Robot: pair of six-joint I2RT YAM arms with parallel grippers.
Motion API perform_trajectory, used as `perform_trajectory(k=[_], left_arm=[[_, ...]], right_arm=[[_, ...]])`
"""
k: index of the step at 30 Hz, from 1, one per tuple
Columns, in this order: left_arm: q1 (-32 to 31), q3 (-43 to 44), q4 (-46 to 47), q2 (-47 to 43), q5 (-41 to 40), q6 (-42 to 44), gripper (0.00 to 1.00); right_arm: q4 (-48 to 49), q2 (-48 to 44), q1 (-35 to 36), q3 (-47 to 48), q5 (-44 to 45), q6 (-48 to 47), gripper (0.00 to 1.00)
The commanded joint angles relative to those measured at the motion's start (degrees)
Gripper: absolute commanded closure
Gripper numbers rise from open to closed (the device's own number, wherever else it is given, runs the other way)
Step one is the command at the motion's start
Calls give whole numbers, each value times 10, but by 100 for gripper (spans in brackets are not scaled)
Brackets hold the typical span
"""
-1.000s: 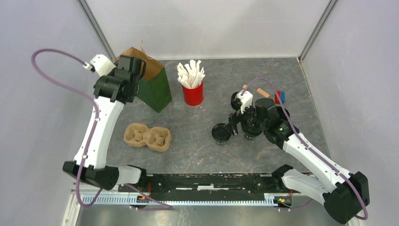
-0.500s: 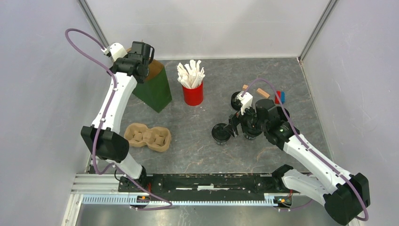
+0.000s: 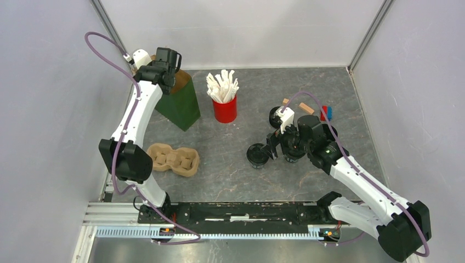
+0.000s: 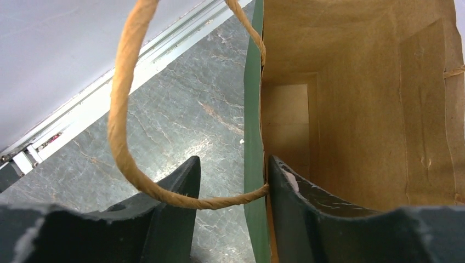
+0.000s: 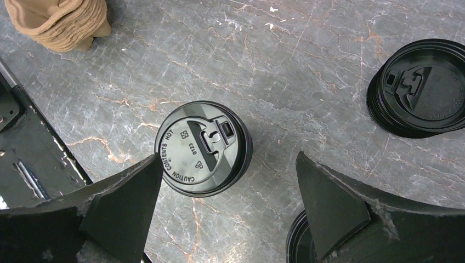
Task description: Pack the takeout coffee
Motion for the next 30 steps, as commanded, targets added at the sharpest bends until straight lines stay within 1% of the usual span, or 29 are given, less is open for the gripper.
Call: perform_trajectory(k=[1,2,4,6,7,12,15,16,18,22,26,30], left_arm=[[3,20,19,-11,-8,43,51],[3,20,18,-16,-8,51,55],[3,20,18,-25,-10,72,70],[3,19,20,-36,-7,94,96],[3,19,19,-41,-4,102,98],[3,8,21,-82,4,136,98],[2,2,42,-117,10,167,98],[2,-3,58,-130,24,192,98],[2,-18,100,-168,99,258,98],[2,-21,128,-231,208,308,98],[2,-8,121,-272,301,335,98],[2,4,94,-298,420,363,98]], right_arm=[[12,2,1,9,-5,-3,2],[12,3,1,9,-5,-3,2],[12,2,2,9,-4,-4,2],[12,3,2,9,-5,-5,2],[12,2,2,10,-5,-6,2],[10,-1,2,12,-4,-6,2],[1,0,1,21,1,-11,2],[-2,-1,2,23,3,-12,2],[-8,-3,2,29,6,-18,2],[-23,-5,2,43,24,-26,2],[-33,-5,0,56,44,-27,2],[-45,-9,1,68,75,-18,2]])
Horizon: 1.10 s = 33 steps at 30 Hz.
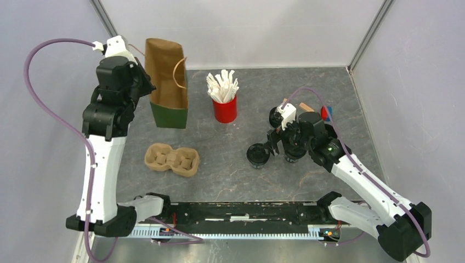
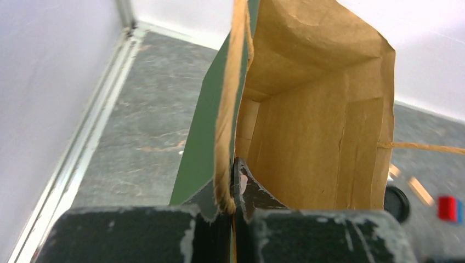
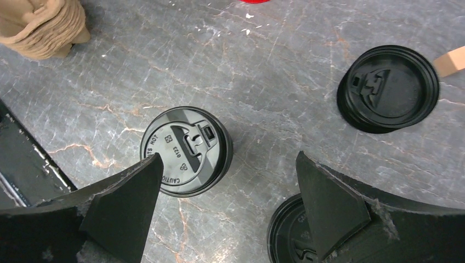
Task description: Pack the takeout coffee
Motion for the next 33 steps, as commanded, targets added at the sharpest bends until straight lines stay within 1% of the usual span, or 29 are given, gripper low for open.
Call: perform_trajectory(k=[1,6,8,11,13,15,22,24,27,29,33], left_arm=[[1,22,-3,-24,180,68,98],[1,15,-25,-49,365,76,98],[1,14,-46,-51,417,77,98],[0,-6,-60,-66,474,80,98],[0,-29,-59,-83,484,81,98],[0,-43,-66,-98,478,85,98],[0,-30,-95,-128,386,99,98],[0,-29,-95,-130,400,102,98],[-1,-50,-80,-130,462,90,98],[-1,-62,-77,-126,485,79,98],[-2,-71,-71,-122,474,52,98]], right_arm=[[-9,-15,1,35,49,5,2],[-8,-33,1,37,78,21,2],[-9,-41,1,35,89,23,2],[-10,-51,0,29,97,29,2],[-7,-57,0,25,98,31,2],[-7,-59,-1,21,100,31,2],[-12,-61,0,21,99,28,2],[-13,-61,0,24,98,29,2],[-15,-62,0,28,98,29,2],[-18,-63,0,30,100,30,2],[-19,-67,0,29,102,33,2]])
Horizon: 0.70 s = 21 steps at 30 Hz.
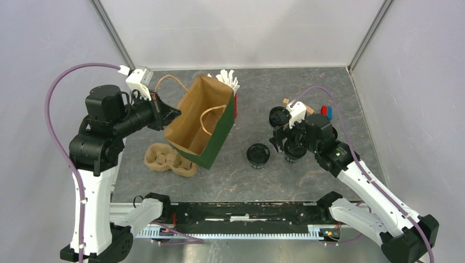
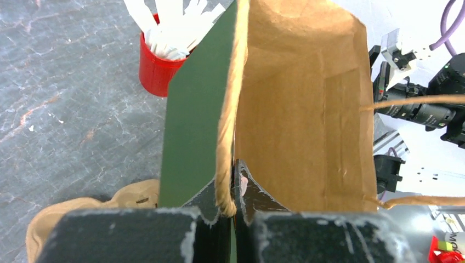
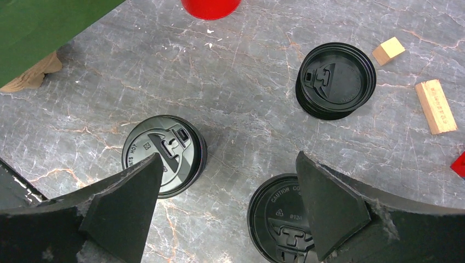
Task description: Pack the takeout coffee
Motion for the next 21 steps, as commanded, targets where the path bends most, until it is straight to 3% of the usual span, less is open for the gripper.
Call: perform_trajectory(k=[1,7,13,21], left_arm=[[0,-16,32,6,29,-27,98],[-1,-77,86,-1,71,-90,98],[-3,-111,132,-12,60,-131,98],[-4,-231,255,-23,83,-206,98]], right_arm=[[8,-15,0,14,9,9,2],[18,-15,0,4,5,14,2],[14,-15,0,4,6,7,2],[11,-18,0,4,9,-1,2]])
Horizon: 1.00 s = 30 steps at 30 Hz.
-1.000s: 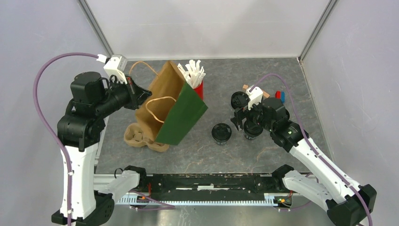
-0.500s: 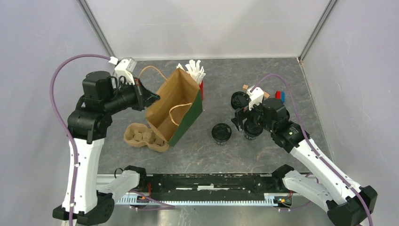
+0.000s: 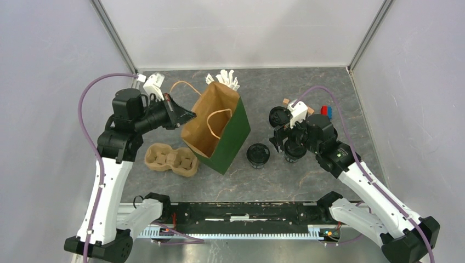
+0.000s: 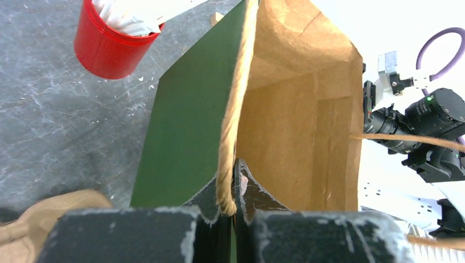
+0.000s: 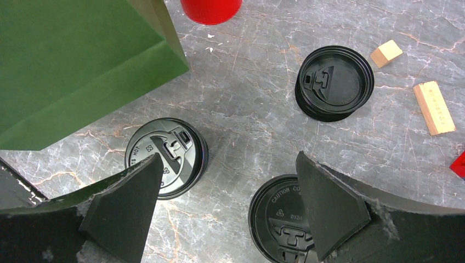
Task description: Pack the takeout coffee
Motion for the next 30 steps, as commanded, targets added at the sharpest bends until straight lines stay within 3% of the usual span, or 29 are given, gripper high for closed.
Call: perform_trajectory(k=[1,11,12,16,20,25,30], left_arm=[[-3,-47,94,5,29,-62,98],[-9,-113,118,26,23,-63,96],[-9,-113,118,29,24,-62,91],[-9,-85,79,40,-12,-38,52],[-9,-37,15,49,-76,-7,29],[-9,20,-39,47,-200,-10,8],[-9,79,-67,66,-248,-15,0]], right_arm=[[9,-11,0,4,9,-7,2],[8,-17,0,2,14,-13,2],[10,-17,0,1,13,-13,2],[15,-16,0,1,9,-12,2],[18,-20,0,-2,9,-12,2],[25,-21,0,-8,6,-13,2],[37,-22,0,-17,-1,-14,2]])
